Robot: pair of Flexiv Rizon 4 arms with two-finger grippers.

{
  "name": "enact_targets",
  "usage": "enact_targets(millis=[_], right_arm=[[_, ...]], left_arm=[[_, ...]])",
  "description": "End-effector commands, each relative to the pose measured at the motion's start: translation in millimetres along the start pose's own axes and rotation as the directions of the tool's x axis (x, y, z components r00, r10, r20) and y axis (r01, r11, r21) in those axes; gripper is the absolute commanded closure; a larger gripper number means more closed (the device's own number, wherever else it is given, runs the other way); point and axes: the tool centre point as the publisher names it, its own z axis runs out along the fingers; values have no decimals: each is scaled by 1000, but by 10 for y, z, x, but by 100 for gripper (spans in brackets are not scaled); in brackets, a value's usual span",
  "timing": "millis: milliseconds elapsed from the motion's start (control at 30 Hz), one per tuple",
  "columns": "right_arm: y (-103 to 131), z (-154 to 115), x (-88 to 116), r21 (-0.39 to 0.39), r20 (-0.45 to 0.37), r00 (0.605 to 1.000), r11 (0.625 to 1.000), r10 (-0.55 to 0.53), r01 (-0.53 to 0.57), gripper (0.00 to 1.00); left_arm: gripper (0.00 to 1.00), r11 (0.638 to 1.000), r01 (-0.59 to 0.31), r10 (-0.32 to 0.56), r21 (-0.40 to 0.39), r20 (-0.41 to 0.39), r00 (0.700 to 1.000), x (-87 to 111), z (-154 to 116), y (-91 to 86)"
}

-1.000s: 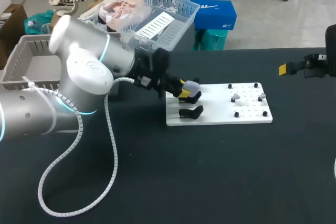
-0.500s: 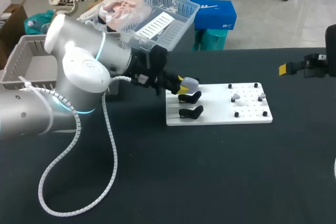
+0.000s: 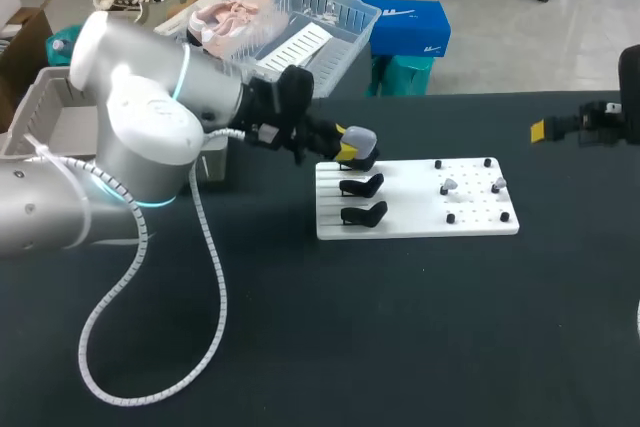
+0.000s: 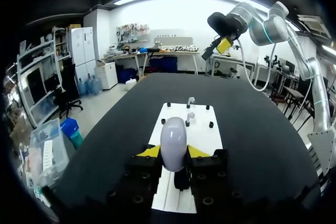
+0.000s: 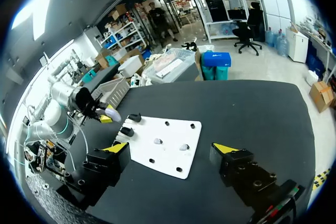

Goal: Pick up each earbud case from the left stands, insert the matching earbuds, close the lid, and place the case in the box.

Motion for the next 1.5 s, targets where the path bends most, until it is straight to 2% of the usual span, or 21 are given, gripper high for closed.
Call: enact_targets(millis=[33,300,633,833,933,1033,1267,1400,1500], right_arm=[[64,80,-80,-43,-17,999,999,-32,31,0],[419,300,-155,-126,-67,989,984,-133,124,0],[764,533,-68,-186,-107,978,970,-179,157,0],[962,708,-92,-233,-159,961,954,-227,186,0],[1054,794,-113,-259,-163,957,946,-239,192,0],[1097,851,-136,-273,-168,954,942,-248,196,0],[1133,935,-180,-298,-169,953,935,-252,194,0],[1168,1025,-177,-336,-191,947,923,-260,186,0],[1217,1086,-188,-357,-207,939,915,-275,189,0]], left_arm=[[100,1000,-2,3,-24,6,1000,-82,-57,-101],[100,999,2,-2,-49,18,1000,-225,-97,-151],[100,999,18,-17,-41,12,1000,-403,-205,-247],[100,999,42,-41,-28,21,999,-476,-212,-288],[100,1000,16,-16,-23,22,1000,-490,-200,-318],[100,999,-27,27,-21,14,1000,-481,-202,-379],[100,999,-33,33,-7,1,999,-464,-177,-424],[100,996,-85,85,-10,11,996,-493,-179,-444],[100,996,-92,92,-11,13,996,-505,-170,-443]])
